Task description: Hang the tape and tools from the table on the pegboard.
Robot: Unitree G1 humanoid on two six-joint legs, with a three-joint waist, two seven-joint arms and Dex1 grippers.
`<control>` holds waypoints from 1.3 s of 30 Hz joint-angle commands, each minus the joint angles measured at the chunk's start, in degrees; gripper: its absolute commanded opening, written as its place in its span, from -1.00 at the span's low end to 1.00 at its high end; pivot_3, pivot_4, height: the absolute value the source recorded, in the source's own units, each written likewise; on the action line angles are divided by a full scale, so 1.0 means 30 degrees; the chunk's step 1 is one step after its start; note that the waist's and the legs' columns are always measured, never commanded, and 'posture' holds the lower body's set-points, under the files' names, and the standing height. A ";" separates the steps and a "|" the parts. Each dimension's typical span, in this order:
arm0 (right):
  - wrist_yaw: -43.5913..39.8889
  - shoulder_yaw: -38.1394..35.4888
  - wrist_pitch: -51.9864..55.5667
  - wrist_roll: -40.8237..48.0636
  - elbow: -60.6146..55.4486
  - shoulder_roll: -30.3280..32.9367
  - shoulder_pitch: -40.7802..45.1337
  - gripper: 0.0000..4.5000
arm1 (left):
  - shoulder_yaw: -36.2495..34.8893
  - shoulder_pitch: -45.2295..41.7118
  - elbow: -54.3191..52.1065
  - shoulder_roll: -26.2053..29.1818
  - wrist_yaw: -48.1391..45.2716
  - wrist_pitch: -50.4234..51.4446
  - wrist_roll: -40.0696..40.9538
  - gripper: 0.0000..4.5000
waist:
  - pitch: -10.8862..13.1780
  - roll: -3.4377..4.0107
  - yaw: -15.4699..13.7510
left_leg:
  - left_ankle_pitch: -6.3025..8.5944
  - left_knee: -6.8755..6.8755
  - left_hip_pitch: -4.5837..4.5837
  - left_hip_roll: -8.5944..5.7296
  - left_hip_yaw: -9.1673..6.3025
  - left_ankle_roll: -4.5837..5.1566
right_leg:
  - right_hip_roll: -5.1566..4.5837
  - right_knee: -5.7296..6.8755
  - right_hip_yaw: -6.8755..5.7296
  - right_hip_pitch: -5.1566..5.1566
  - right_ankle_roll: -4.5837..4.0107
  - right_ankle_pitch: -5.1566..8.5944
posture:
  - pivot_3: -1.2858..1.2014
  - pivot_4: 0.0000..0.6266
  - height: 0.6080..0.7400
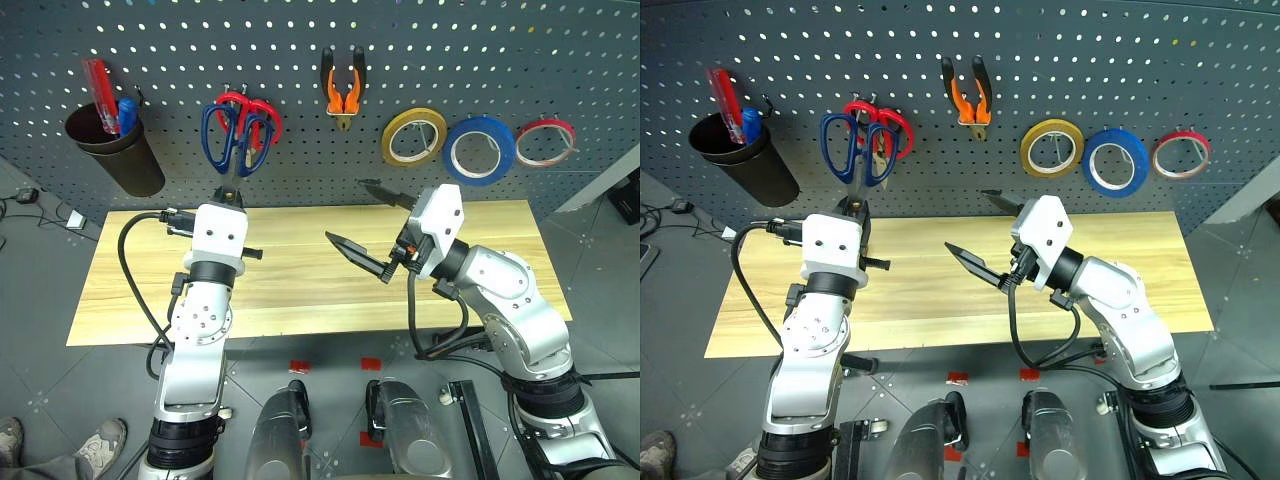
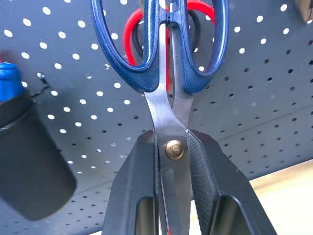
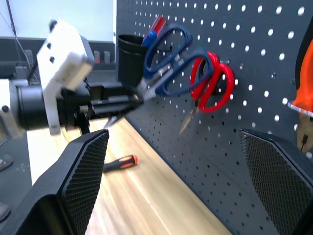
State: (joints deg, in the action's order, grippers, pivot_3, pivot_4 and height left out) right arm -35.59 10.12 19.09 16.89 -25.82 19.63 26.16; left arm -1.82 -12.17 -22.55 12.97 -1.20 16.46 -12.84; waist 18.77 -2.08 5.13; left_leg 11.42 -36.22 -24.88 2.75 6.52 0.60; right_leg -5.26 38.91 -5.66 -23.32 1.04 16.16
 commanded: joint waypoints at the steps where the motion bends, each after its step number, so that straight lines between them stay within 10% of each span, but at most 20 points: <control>1: 0.0105 -0.0083 -0.0545 -0.0054 -0.0164 -0.0281 0.0398 1.00 | 0.0085 -0.0796 0.0623 -0.0050 -0.0479 -0.0275 0.0512 -0.75 | 0.0000 0.0000 -0.0002 | 0.0000 -0.0001 0.0000 0.0002 -0.0003 0.0000 | 0.0000 0.0008 -0.0004 0.0000 0.0000 0.0000 | -0.16 -0.06 1.00; 14: 0.0383 0.0206 -0.0835 -0.0470 0.0410 -0.0813 0.0814 1.00 | -0.0760 -0.3816 0.4445 -0.0685 0.0137 0.0081 0.1551 -0.75 | 0.0000 0.0000 0.0003 | -0.0041 -0.0028 0.0000 0.0000 0.0000 -0.0067 | 0.0000 0.0019 0.0001 0.0001 -0.0003 -0.0002 | -0.17 -0.06 1.00; 20: 0.0370 0.0487 -0.0490 -0.0755 0.0344 -0.0791 0.0200 1.00 | -0.0161 -0.2527 0.4108 -0.0997 -0.0892 0.1472 0.2401 0.05 | -0.0001 0.0000 0.0025 | -0.0044 -0.0028 0.0002 0.0005 0.0004 -0.0073 | 0.0002 0.0019 0.0003 0.0002 -0.0003 -0.0002 | -0.16 -0.06 1.00; 39: 0.3212 0.4779 1.2216 -0.0834 -0.0982 -0.3363 0.3192 1.00 | -0.6284 0.0132 0.5525 0.3374 -0.4462 0.9056 0.8030 0.07 | 0.0009 -0.0020 -0.0110 | -0.0039 -0.0048 0.0013 0.0016 -0.0028 -0.0069 | 0.0011 0.0039 -0.0006 -0.0002 -0.0032 -0.0017 | -0.13 0.15 1.00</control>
State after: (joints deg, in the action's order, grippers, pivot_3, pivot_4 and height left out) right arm -26.77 23.68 55.58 14.60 -28.09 10.39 34.83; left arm -18.95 -11.23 -6.75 22.12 -14.37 43.64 10.82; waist 18.80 -2.14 4.80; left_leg 11.31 -36.35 -24.84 2.80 6.45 0.39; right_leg -5.22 39.02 -5.67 -23.35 0.95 16.11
